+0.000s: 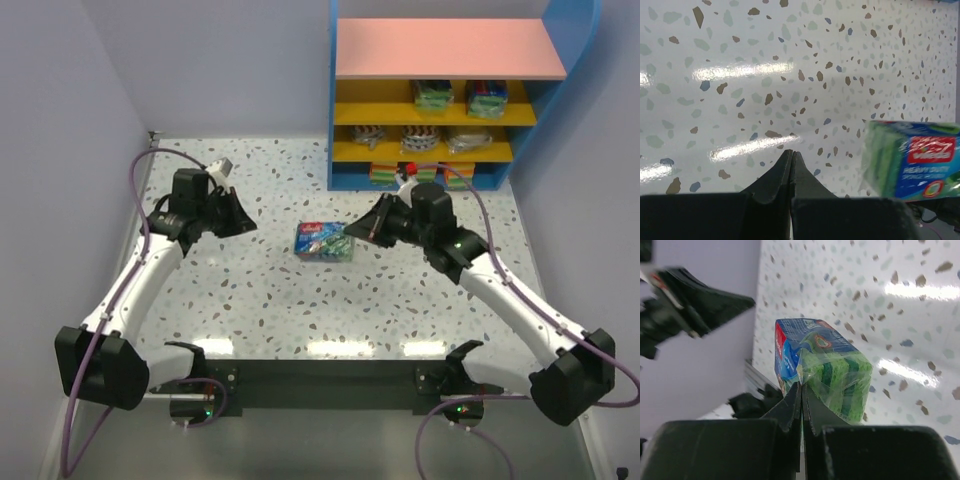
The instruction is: Place and organize the cleaning sponges onto the shelf
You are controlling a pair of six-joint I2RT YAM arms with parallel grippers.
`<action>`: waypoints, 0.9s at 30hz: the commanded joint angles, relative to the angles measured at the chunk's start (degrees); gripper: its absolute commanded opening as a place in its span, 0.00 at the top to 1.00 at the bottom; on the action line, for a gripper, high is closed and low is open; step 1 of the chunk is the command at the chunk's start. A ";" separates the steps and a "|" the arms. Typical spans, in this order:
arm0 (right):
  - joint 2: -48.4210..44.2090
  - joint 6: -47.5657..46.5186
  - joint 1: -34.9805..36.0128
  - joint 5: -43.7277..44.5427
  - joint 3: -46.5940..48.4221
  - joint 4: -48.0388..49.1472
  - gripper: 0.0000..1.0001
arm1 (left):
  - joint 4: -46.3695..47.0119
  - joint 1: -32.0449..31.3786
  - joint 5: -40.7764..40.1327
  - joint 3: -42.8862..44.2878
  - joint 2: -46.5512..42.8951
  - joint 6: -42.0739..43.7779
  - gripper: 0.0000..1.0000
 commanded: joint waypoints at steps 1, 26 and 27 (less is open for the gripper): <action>-4.30 9.45 -3.31 3.36 6.72 2.24 1.00 | -1.06 0.79 0.42 2.13 -1.92 1.56 1.00; 8.60 20.72 -6.65 46.36 27.91 12.96 1.00 | -2.73 1.14 4.38 -0.60 -6.06 1.56 1.00; 8.69 20.72 -6.83 46.54 28.00 13.14 1.00 | -2.73 1.14 4.55 -0.42 -5.97 1.56 1.00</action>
